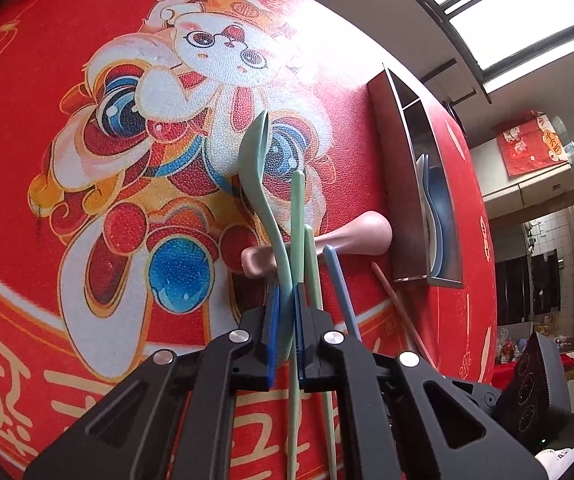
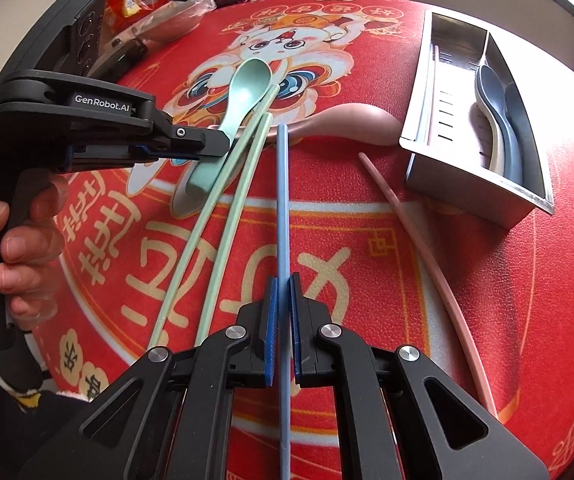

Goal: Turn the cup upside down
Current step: 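Grasp the mint green spoon with the left gripper while the right gripper lifts the blue chopstick, then lower the blue chopstick into the steel tray and open the right gripper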

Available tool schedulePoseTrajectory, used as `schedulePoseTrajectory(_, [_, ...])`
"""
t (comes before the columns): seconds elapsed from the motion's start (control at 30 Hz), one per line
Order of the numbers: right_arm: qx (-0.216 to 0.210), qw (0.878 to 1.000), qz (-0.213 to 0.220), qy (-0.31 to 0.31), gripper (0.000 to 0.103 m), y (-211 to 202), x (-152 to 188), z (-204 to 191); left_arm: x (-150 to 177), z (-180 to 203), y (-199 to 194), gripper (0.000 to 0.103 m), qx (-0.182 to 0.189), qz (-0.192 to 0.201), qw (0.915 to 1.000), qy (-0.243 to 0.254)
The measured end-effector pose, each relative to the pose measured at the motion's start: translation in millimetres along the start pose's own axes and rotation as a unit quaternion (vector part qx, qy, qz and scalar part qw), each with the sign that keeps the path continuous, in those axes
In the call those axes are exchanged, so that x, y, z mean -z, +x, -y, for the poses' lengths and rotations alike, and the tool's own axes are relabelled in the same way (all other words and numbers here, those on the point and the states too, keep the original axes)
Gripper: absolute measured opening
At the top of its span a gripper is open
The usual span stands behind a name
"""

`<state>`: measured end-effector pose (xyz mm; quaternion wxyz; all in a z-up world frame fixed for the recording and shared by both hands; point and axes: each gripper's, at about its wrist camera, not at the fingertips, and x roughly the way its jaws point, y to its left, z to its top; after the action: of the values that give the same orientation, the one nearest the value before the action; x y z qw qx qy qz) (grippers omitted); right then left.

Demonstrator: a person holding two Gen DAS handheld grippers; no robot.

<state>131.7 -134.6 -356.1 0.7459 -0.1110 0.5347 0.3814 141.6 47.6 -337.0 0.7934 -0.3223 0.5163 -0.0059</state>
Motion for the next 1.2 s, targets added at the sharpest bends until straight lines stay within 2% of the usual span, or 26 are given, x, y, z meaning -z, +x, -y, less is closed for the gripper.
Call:
schedulePoseTrajectory(0.37, [0.013,1.000,-0.005,0.001,0.006,7,-12,-4,24,-8,-38,0.007,-0.003,0.029,0.9995,0.012])
schedulePoseTrajectory(0.73, [0.028,1.000,-0.005,-0.007,0.007,14,-25,-10,41,-35,-54,0.007,0.004,0.029,0.9993,-0.022])
schedulePoseTrajectory(0.97, [0.001,1.000,-0.006,0.025,0.006,12,-26,-1,43,-34,-68,0.007,0.009,0.051,0.9986,-0.012])
schedulePoseTrajectory(1.2, [-0.026,0.998,0.041,0.050,0.006,-14,-31,7,40,-26,-77,0.007,0.015,0.070,0.9974,0.002])
